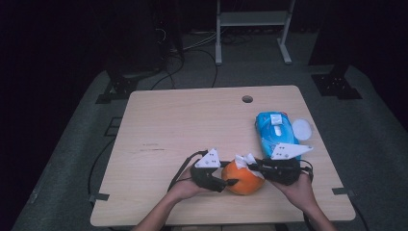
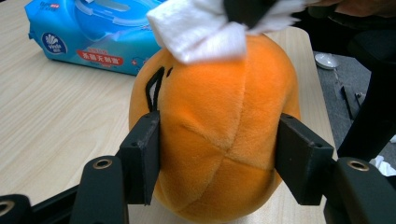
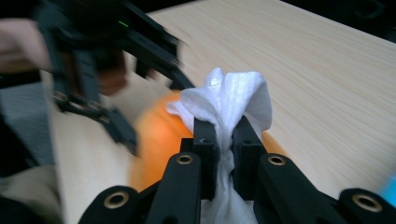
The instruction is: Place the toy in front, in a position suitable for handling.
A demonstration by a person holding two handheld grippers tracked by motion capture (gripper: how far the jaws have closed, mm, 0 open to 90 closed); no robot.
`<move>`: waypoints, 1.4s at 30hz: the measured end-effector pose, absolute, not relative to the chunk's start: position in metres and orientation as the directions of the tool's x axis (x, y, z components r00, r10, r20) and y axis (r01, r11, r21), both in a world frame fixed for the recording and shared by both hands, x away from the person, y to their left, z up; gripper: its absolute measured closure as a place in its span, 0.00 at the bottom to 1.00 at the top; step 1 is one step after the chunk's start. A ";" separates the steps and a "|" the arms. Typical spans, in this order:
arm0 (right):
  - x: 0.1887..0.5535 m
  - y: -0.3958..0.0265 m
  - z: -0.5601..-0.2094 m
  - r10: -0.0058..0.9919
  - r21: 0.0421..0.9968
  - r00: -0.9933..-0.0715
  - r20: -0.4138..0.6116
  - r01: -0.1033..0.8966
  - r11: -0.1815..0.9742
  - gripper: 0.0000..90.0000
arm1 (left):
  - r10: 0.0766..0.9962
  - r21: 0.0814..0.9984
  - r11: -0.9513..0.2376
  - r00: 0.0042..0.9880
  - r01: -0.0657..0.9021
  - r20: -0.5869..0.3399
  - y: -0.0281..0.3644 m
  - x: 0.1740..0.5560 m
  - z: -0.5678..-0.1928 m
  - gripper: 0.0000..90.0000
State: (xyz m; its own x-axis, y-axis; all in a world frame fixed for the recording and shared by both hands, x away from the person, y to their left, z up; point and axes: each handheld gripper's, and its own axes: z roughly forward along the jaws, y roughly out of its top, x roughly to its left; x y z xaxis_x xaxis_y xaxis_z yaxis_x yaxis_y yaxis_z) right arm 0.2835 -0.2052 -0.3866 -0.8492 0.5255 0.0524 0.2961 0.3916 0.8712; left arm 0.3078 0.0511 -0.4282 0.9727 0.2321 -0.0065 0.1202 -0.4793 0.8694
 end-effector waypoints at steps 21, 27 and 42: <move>0.296 -0.236 -0.405 0.589 0.849 -0.795 0.145 0.406 0.339 0.92 | 0.224 0.866 -0.486 0.975 0.116 -0.004 0.062 0.313 -0.434 0.45; 0.291 -0.207 -0.393 0.510 0.873 -0.850 0.133 0.344 0.345 0.92 | 0.242 0.869 -0.471 0.970 0.150 -0.036 0.064 0.316 -0.436 0.44; 0.297 -0.233 -0.406 0.561 0.862 -0.812 0.160 0.391 0.322 0.92 | 0.252 0.872 -0.457 0.966 0.177 -0.064 0.072 0.323 -0.441 0.45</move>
